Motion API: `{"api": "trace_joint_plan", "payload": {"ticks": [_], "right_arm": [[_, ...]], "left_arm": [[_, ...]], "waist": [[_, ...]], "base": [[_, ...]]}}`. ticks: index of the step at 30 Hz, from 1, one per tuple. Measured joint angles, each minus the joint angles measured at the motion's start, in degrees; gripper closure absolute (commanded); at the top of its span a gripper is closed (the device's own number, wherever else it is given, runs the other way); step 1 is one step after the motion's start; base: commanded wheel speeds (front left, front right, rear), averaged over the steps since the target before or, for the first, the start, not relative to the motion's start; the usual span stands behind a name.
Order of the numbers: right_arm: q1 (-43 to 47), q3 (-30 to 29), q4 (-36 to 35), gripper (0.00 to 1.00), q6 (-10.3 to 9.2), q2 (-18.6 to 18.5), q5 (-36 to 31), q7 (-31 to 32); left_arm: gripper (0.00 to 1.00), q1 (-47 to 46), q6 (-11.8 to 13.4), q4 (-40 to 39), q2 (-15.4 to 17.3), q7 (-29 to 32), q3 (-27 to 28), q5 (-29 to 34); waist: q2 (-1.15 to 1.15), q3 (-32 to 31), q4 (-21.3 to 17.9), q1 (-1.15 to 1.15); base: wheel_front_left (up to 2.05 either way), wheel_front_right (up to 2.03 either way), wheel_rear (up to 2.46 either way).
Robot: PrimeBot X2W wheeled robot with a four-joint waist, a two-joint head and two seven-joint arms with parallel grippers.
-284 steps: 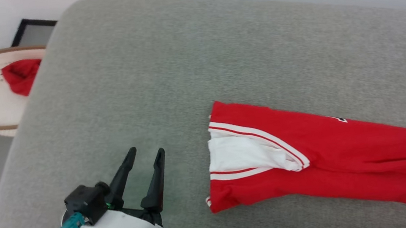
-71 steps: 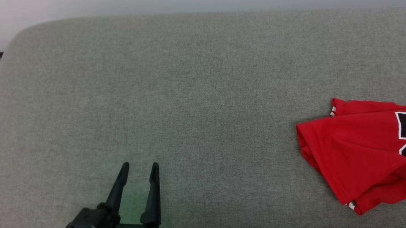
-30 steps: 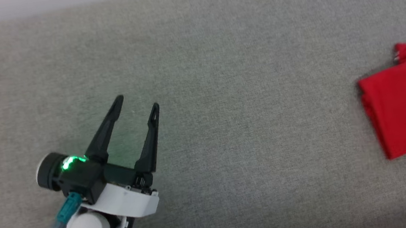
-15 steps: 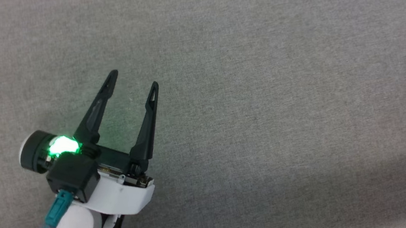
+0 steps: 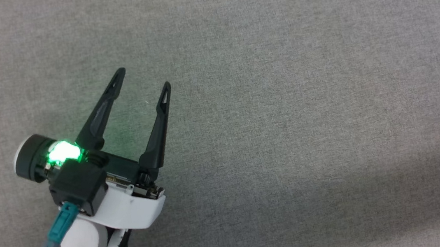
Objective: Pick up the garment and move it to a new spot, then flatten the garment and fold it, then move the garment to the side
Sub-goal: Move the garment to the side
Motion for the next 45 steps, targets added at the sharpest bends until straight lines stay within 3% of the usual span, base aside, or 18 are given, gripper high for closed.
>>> {"api": "trace_joint_plan", "payload": {"ticks": [1,2,18,29,45], "right_arm": [[-0.26,0.09,0.41,0.23,0.00,-0.01,-0.02,-0.56],[-0.41,0.42,0.64,0.00,0.00,-0.01,-0.20,-1.13],[1.47,11.25,-4.87,0.00,0.00,0.60,2.43,-2.18],[8.71,22.07,-16.55,0.00,0.00,5.28,9.60,-0.12],[22.18,31.66,-36.29,0.00,0.00,12.45,13.67,-8.05]], "left_arm": [[0.00,0.01,0.16,0.10,-0.03,-0.02,0.00,0.02],[0.00,0.03,0.32,0.30,-0.04,-0.04,0.03,0.02],[0.00,5.73,1.68,6.94,-3.58,-1.59,1.92,-3.09],[0.00,10.54,1.41,10.78,-5.05,-1.63,5.76,-4.16],[0.00,14.21,0.45,16.53,-7.81,-1.76,10.43,-4.98]], "waist": [[0.00,-0.21,0.06,0.00],[0.00,-0.48,0.11,0.00],[0.00,-9.53,3.27,0.00],[0.00,-16.67,7.71,0.00],[0.00,-23.03,12.87,0.00]], "base": [[0.00,0.00,0.00],[0.00,0.00,0.00],[0.00,0.00,0.00],[0.00,0.00,0.00],[0.00,0.00,0.00]]}}
